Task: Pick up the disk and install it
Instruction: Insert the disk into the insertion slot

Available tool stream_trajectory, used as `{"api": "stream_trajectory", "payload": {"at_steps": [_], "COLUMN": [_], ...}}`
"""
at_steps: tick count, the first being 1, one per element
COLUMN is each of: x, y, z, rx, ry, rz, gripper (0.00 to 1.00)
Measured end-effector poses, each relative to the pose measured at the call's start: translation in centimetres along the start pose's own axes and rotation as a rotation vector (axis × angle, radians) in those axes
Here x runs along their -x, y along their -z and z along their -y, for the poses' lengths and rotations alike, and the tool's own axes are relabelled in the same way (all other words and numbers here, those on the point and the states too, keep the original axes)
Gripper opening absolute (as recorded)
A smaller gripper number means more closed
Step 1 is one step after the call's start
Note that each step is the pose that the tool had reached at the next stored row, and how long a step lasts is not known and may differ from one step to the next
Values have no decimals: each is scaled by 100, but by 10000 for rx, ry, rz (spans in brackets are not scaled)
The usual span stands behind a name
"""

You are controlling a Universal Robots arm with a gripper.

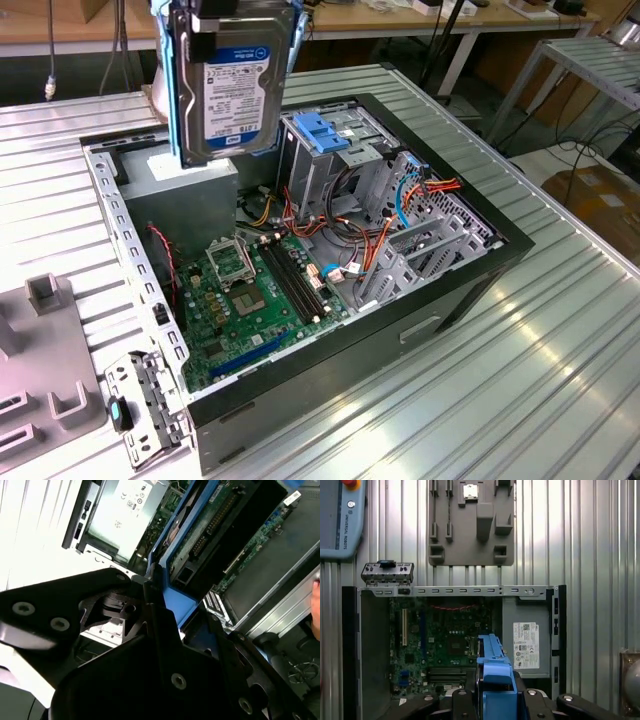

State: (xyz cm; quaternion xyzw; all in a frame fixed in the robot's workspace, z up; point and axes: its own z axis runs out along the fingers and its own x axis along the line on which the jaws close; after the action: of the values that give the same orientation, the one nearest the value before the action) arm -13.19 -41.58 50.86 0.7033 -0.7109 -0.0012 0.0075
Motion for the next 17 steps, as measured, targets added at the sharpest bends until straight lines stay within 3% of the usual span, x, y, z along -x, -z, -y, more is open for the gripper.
{"api": "stream_trajectory", "payload": {"at_steps": [9,13,17], "x": [4,4,-25], "y": [-24,-34,-43], "z": [320,394,423], "rx": [-48,-57,-57], "ry": [-1,-3,-2], "rz": [-67,-75,-78], "gripper": [37,37,37]}}
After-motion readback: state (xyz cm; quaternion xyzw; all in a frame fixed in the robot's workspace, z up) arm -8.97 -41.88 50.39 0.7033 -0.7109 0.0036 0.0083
